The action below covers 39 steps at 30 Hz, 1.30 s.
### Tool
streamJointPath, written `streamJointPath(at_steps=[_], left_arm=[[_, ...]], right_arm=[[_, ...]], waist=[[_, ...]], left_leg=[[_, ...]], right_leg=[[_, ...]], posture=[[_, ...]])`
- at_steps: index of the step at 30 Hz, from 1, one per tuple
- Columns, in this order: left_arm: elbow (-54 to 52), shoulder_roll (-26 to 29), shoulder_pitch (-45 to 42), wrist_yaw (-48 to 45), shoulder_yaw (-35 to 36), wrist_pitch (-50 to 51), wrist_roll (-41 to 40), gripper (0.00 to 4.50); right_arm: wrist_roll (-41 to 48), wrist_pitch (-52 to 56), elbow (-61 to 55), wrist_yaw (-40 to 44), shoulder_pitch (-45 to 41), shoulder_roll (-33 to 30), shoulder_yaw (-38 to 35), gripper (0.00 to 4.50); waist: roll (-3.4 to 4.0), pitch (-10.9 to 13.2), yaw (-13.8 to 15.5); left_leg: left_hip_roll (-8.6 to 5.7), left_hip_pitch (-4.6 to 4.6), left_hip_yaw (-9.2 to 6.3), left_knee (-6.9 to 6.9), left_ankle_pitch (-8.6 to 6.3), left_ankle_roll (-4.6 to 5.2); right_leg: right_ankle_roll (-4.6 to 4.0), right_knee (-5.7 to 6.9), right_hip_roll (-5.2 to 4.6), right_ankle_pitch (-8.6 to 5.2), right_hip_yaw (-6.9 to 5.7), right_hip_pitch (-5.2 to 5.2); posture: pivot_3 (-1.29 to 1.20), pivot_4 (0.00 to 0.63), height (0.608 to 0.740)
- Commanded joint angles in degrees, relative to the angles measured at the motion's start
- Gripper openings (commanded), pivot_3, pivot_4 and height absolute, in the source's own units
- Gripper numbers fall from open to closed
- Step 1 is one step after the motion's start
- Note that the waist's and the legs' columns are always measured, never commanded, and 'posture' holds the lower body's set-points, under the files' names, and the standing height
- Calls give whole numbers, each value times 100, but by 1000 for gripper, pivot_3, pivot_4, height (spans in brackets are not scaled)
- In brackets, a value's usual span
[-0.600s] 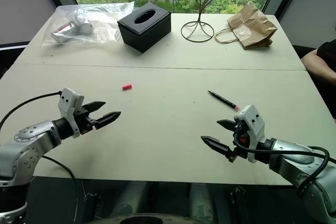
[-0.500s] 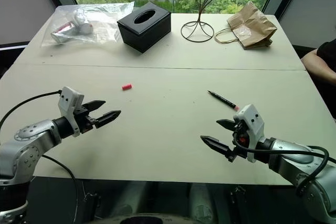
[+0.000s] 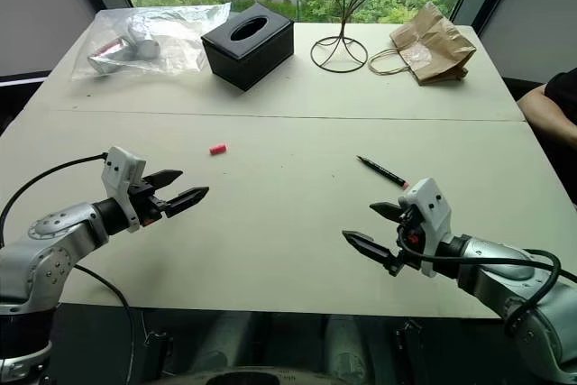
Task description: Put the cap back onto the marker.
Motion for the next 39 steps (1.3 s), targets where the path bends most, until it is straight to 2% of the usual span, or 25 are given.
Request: streamJointPath(at_steps=[1,15,20,26,33,37,39], left_arm=[[-51,71,-39,-35,31,-121,28,4500],[169,187,-189,-142,-24,-288,175,4500],[687,665,-844,-855,-530,-824,584,4500],[1467,1139,-1828,-2368,-1386,-1675,1000,4500],[2480,734,-2882,-3346,-2152,-2515,1442,4500],[2957,330,-3146,-3568,-2457,-2930,1702,4500],[3104,104,-3258,-3555,-2497,-3025,1764,4500]], right_arm=[[8,-110,-101,-1,-34,2,-37,4466],[-46,-115,-47,-25,-142,14,39,4466],[-87,-109,31,-51,-302,6,90,4466],[-195,-115,211,49,-545,-91,123,4466],[-677,-324,512,-51,-889,-189,161,4466],[-1611,-738,1400,-218,-1573,-363,673,4466],[-1964,-943,2028,-364,-2059,-246,864,4466]], waist=[[0,0,0],[0,0,1],[-1,0,10],[0,0,-1],[-1,0,0],[-1,0,-28],[-3,2,-24]], left_leg=[[0,0,0,0,0,0],[0,0,0,0,1,1],[-1,0,0,1,0,0],[-2,-2,6,-1,1,2],[-2,-2,6,0,3,5],[-4,-1,10,4,4,7],[-4,-1,11,5,4,8]], right_leg=[[0,0,0,0,0,0],[0,0,1,0,0,0],[-1,0,2,1,-3,1],[-1,-2,1,1,-1,-3],[0,-1,2,1,-2,0],[2,-1,4,3,-2,1],[3,3,6,3,-1,-1]], posture=[[0,150,740],[0,150,740],[0,150,740],[0,150,740],[0,150,740],[0,150,740],[0,150,740]])
